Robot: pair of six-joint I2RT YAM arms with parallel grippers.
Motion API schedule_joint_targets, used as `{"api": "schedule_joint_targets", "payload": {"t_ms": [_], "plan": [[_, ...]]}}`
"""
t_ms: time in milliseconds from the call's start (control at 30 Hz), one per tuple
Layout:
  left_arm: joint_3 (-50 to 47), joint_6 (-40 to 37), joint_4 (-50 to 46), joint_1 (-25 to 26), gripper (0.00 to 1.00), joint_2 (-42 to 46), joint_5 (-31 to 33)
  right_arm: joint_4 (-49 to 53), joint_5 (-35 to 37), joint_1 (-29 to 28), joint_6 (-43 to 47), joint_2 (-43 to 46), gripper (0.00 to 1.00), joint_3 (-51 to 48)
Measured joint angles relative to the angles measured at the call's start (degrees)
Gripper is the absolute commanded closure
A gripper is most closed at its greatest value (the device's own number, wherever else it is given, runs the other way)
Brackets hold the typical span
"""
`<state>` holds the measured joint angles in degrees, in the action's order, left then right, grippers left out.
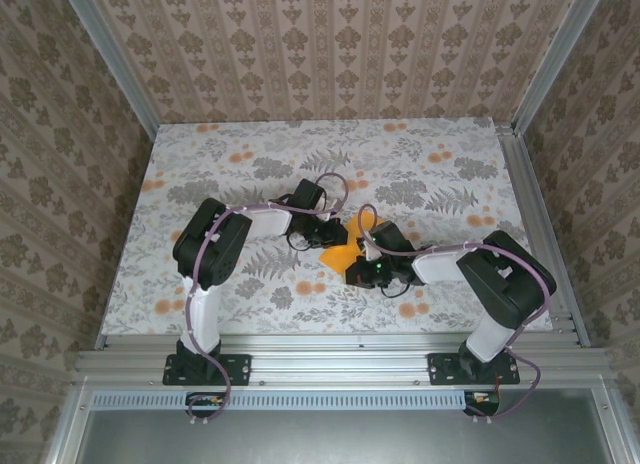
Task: Fold a paper plane with a square sheet of paper (pick it up from the middle)
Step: Fold the triangle a second time at the center of the table, then turn over the paper at the center of the table.
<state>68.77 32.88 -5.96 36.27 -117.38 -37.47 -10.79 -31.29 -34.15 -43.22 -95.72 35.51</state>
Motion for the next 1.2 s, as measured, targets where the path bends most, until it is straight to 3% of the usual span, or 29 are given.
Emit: {"api": "schedule_joint_targets", "payload": {"t_ms": [267,500,800,1200], "plan": [[0.07,0.04,0.0,0.02,0.87,0.0,-0.2,5.9,0.37,0.72,-1.49,5.55,0.99,-0.28],[0.76,0.13,-0.31,0.07,0.85,0.02,-0.09,7.5,2.25,7.21,-2.47,10.64,0.89,-0.26],[2.82,0.96,-1.62,0.13,0.78,2.73,-0.24,9.31,2.99,11.54,-2.67,10.34,0.78,0.96],[2.62,-0.81,-5.7,0.11,0.68,8.39,1.95,7.28,1.18,11.15,-1.99,7.13,0.62,5.49]]}}
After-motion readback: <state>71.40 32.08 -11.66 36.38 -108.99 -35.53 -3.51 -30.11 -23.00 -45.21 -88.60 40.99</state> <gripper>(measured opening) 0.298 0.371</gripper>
